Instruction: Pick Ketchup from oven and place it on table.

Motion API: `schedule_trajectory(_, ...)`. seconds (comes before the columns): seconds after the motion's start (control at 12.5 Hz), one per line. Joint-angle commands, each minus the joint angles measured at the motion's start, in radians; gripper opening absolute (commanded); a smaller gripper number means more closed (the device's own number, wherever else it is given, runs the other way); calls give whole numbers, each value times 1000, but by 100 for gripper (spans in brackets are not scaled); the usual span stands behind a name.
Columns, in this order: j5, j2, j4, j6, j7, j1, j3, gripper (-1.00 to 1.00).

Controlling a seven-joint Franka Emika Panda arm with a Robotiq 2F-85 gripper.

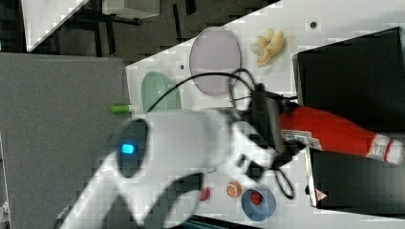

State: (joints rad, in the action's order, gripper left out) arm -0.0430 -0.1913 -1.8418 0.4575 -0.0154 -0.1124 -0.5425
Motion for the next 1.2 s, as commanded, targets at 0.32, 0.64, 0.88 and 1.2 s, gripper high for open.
schedule_trajectory(0.32, 30, 120, 263, -300, -28, 106, 161, 29)
schedule_trajectory(0.64, 30, 123, 256, -365, -28, 155, 357, 29)
schedule_trajectory(0.88, 30, 124, 172, -360, -29, 166, 458, 29)
schedule_trajectory(1.2, 30, 123, -43, -228, -29, 166, 486, 29)
